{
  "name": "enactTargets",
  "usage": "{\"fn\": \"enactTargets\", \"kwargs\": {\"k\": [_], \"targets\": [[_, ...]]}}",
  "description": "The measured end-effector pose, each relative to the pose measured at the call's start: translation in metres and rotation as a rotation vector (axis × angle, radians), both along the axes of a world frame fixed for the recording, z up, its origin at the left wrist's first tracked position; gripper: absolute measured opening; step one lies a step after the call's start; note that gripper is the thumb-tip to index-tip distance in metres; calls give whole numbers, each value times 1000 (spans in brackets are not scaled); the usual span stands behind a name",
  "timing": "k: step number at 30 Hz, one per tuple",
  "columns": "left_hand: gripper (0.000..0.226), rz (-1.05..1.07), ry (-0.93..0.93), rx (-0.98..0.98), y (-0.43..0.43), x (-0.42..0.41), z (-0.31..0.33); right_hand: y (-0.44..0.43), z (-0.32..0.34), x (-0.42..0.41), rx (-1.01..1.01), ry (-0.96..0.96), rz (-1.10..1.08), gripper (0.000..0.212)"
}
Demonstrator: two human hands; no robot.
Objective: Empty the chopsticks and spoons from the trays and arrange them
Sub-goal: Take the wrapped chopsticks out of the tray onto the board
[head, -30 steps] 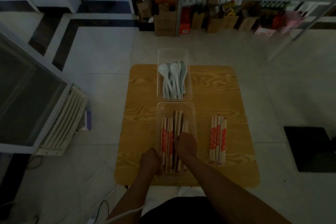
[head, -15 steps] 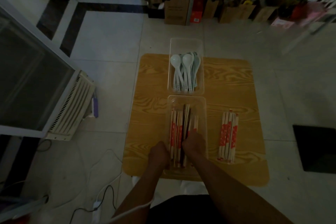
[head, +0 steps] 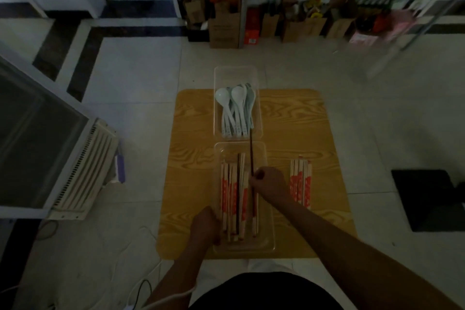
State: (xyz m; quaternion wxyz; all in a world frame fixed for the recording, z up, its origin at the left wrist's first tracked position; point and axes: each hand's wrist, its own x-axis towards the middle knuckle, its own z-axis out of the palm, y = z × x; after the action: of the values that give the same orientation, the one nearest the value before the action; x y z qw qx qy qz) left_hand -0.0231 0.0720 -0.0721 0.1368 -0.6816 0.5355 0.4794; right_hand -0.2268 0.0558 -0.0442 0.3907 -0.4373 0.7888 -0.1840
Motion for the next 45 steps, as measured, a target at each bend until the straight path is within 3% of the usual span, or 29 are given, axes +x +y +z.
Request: {"fn": "enactTargets", "kwargs": {"k": [5, 10, 21, 38, 42, 45], "targets": [[50, -53, -52, 12, -2, -3, 1, 32, 2, -100, -88, 233, -249, 13], [40, -59, -86, -1, -1, -7, 0, 85, -33, -165, 293, 308, -279, 34], [33, 19, -87, -12, 4, -8, -3, 77, -58, -130, 346, 209, -395, 22], [18, 54, -1, -19, 1, -2, -6, 58, -49, -119, 205, 269, -484, 26], [9, 60, 25, -34, 1, -1, -3, 23, -22, -74, -37, 325, -315, 24], [15, 68, 54, -27, 2, 0, -3, 7, -14, -22, -131, 245, -144, 23]]}}
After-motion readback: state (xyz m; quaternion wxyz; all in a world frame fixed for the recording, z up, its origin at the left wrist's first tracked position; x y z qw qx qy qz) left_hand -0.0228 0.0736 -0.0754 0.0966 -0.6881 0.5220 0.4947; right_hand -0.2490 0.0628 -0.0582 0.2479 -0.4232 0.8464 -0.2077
